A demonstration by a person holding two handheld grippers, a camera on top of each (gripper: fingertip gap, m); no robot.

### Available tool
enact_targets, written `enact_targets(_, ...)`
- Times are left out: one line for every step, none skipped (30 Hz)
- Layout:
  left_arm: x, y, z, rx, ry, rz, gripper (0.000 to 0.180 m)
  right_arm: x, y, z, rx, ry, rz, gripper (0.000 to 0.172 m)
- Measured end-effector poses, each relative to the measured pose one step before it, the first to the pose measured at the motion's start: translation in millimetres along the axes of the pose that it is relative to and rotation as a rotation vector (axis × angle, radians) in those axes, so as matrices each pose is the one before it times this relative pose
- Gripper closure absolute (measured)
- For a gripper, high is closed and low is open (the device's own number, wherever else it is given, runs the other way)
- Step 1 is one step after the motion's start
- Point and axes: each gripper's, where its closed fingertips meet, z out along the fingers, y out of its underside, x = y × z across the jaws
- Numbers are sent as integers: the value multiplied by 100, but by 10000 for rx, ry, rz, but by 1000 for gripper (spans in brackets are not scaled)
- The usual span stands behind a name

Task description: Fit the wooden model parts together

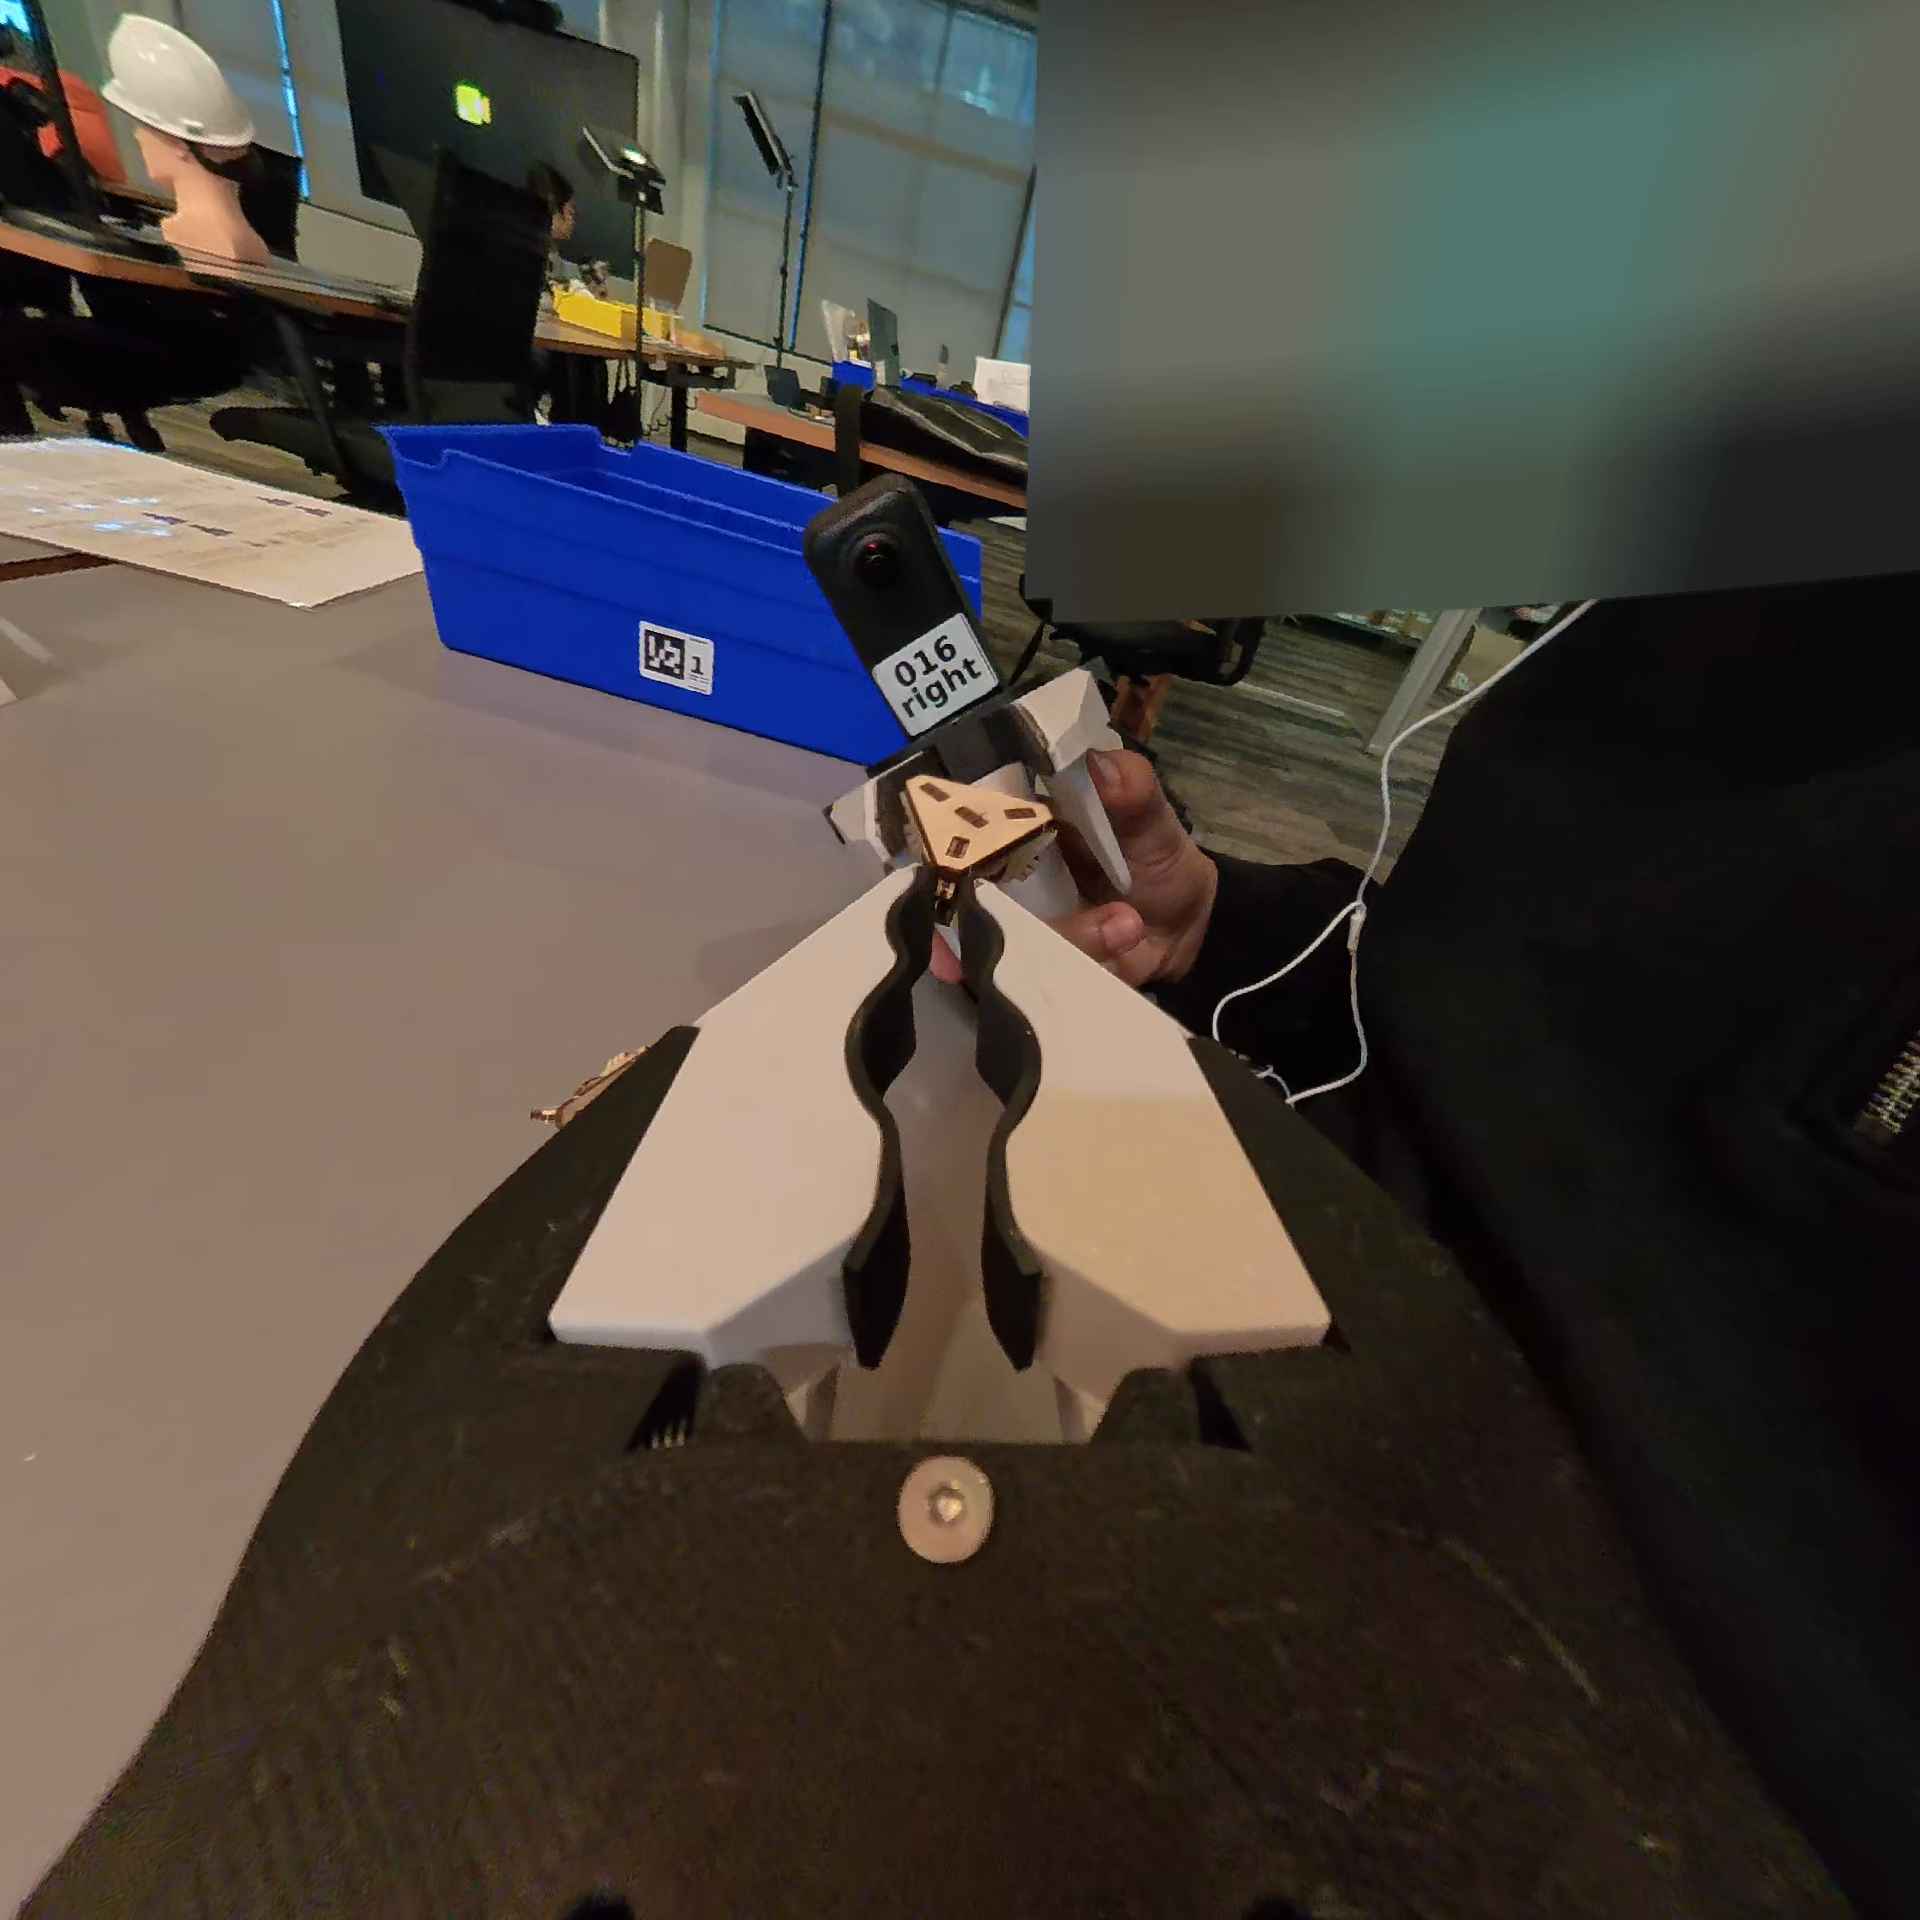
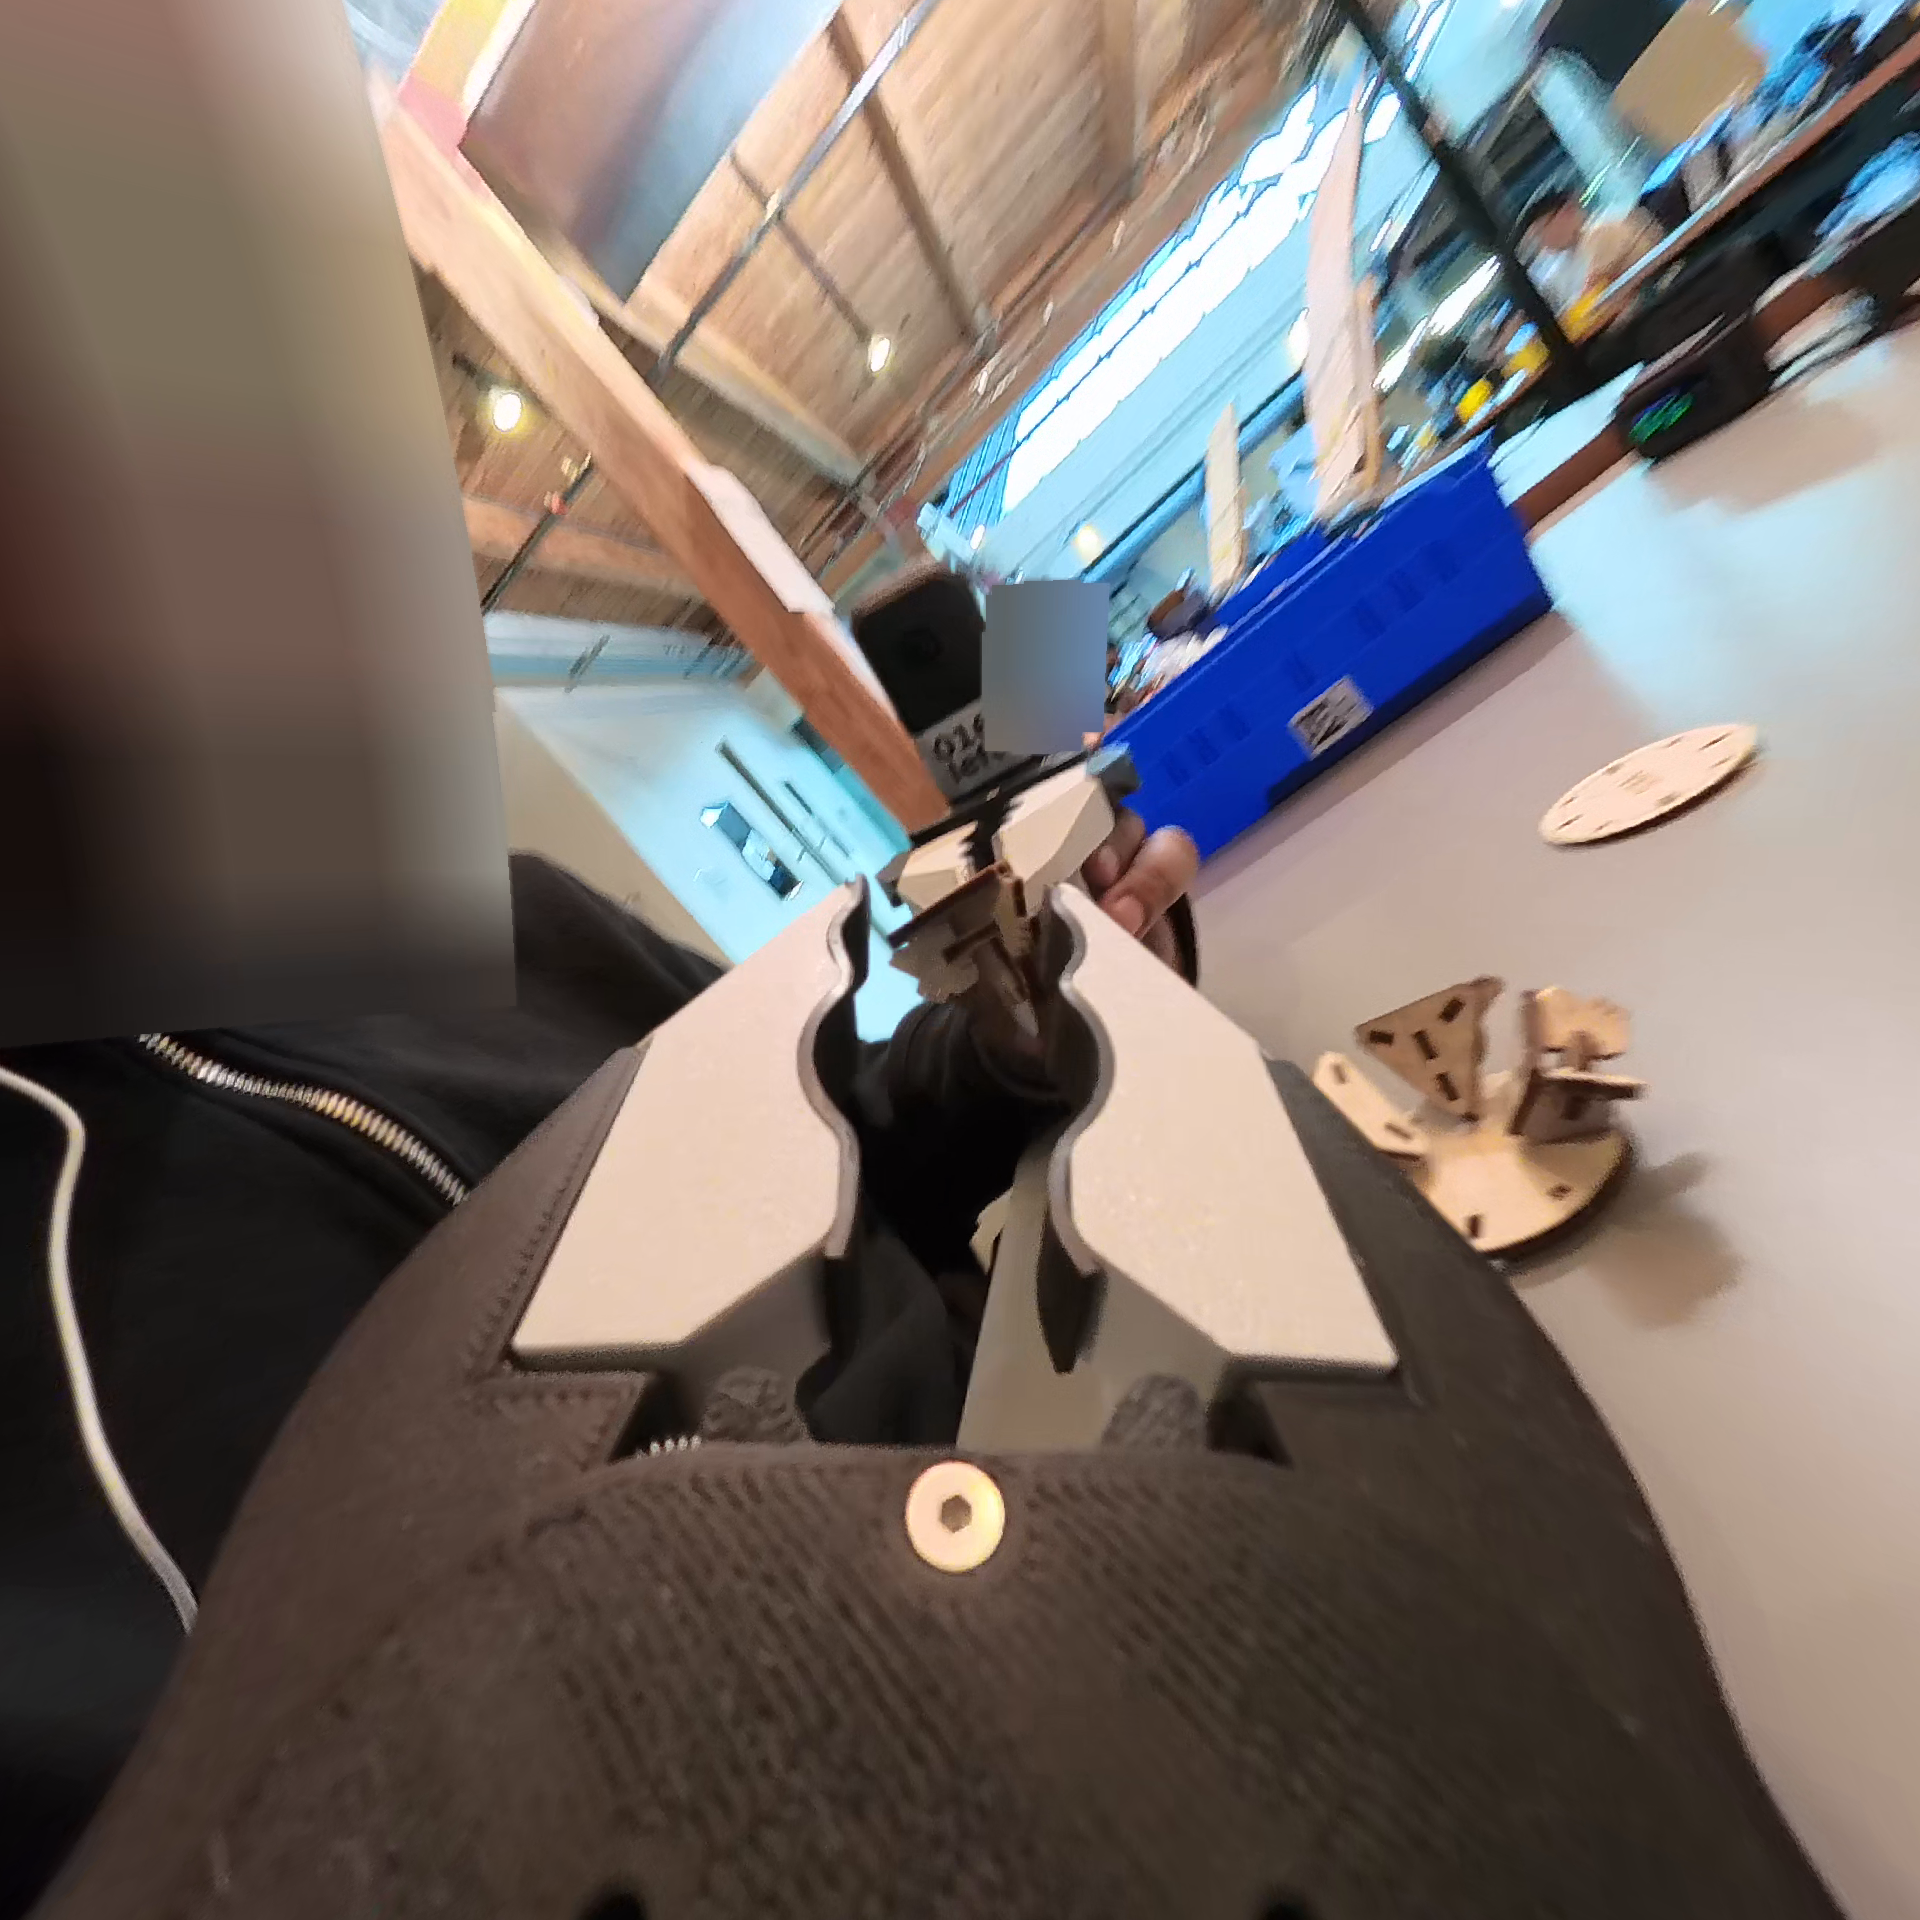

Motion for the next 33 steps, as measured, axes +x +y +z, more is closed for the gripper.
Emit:
enact_targets(-109,-87,-70,56,-6,-99,179,65,-269,-172,156,47,-29,141)
enact_targets(-166,-64,-66,46,-33,-117,179,-66,-295,-266,134,53,-26,141)
enact_targets(-285,-17,-50,16,-93,-130,180,72,-259,-119,136,122,-87,139)
enact_targets(-439,36,-52,-10,-179,-146,180,674,-275,-91,156,285,-261,136)
enact_targets(-512,39,-53,-6,-202,-179,180,429,-257,-241,117,475,-472,133)
enact_targets(-431,-13,-68,22,-128,-225,180,480,-260,-285,85,616,-672,130)
enact_targets(-375,-39,-64,46,-78,-263,180,361,-191,-210,33,600,-773,128)
enact_targets(-421,26,-40,11,-92,-277,180,39,-92,-146,-15,454,-812,128)
enact_targets(-402,78,16,-49,-109,-242,180,134,-19,37,-65,443,-766,128)
enact_targets(-192,42,26,-36,-39,-142,180,-9,66,56,-84,392,-738,126)
enact_targets(-24,3,15,2,3,-42,180,-112,128,84,-93,303,-687,124)
enact_targets(-8,28,44,-14,-28,25,180,-187,241,137,-176,239,-608,123)
enact_targets(-36,89,49,-52,-63,65,180,-216,327,183,-237,187,-578,124)
enact_targets(-2,99,63,-57,-41,74,180,-232,365,190,-257,168,-549,125)
enact_targets(64,41,57,-26,0,49,180,-234,382,172,-271,132,-544,129)
enact_targets(80,18,36,-6,27,17,180,-170,360,178,-261,160,-498,133)
enact_targets(73,11,25,-8,47,-5,180,-96,313,133,-227,169,-430,137)
enact_targets(102,-26,-7,17,70,-17,180,-53,235,120,-176,131,-328,140)
enact_targets(123,-64,-15,39,81,-20,180,-15,129,94,-120,102,-204,142)
enact_targets(89,-53,-25,36,63,-18,180,84,72,19,-52,110,-98,144)
enact_targets(77,-53,-32,33,61,-22,179,10,-7,-1,-4,29,-1,146)
enact_targets(100,-30,-17,22,80,-24,179,81,-67,-54,43,-10,75,149)
enact_targets(99,6,-4,-4,80,-16,180,134,-102,-128,81,-16,117,153)
enact_targets(84,45,38,-30,50,0,179,161,-103,-96,93,-19,137,157)
enact_targets(96,89,48,-46,43,38,179,128,-137,-132,99,-22,133,160)
enact_targets(135,85,59,-53,49,62,179,97,-110,-91,90,-35,131,163)
enact_targets(148,69,70,-45,52,70,178,49,-154,-100,89,-53,124,169)
enact_targets(147,57,46,-24,57,62,177,84,-137,-31,96,-32,132,171)
enact_targets(154,14,28,-12,74,36,175,166,-144,-111,104,7,141,171)
enact_targets(63,8,4,-2,40,7,174,167,-118,-63,97,6,147,171)
enact_targets(-50,-25,-35,11,-20,-5,172,174,-160,-100,101,11,147,171)
enact_targets(-83,-106,-105,52,-29,-2,171,184,-155,-133,105,4,149,171)
enact_targets(-63,-231,-170,130,-9,-20,170,177,-172,-136,119,7,154,171)
